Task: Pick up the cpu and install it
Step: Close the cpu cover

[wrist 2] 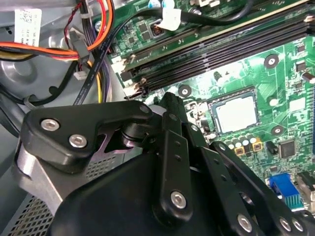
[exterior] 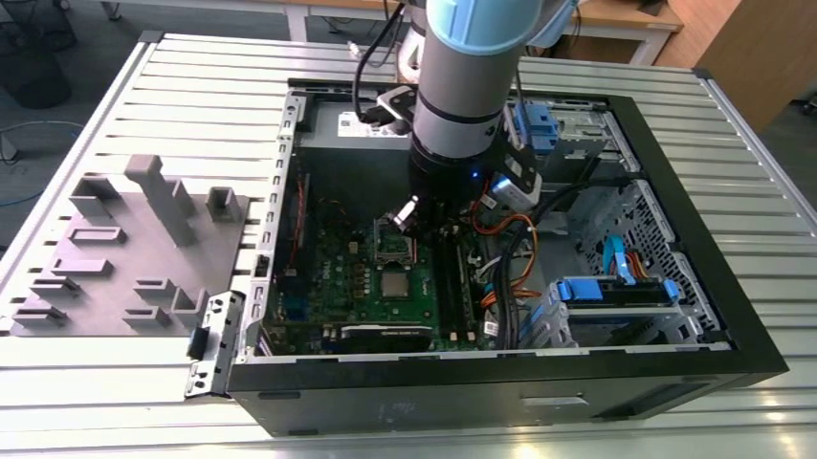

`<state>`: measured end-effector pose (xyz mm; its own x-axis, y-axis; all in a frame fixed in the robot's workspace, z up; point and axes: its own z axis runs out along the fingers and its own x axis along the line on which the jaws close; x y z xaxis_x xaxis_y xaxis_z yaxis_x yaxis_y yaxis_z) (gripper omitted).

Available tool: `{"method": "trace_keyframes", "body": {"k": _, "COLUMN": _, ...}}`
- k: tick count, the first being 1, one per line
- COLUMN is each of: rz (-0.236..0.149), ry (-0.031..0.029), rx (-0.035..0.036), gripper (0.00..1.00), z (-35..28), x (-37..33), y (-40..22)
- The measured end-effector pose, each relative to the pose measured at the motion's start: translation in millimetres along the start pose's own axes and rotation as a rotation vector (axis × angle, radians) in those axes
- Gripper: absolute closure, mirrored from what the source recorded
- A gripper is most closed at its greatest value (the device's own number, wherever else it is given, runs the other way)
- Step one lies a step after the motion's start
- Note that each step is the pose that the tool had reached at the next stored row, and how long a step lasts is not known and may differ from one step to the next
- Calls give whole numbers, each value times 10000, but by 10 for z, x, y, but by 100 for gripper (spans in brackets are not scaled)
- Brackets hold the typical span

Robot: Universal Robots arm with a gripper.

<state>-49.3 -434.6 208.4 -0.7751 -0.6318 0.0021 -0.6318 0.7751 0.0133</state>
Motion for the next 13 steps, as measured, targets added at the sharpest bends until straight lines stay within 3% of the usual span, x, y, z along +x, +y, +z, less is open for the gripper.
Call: {"method": "trace_keyframes", "body": {"k": 13, "rz": 0, "ry": -23, "rx": 1, "gripper": 89, "z": 48, "x": 4, "y": 71}}
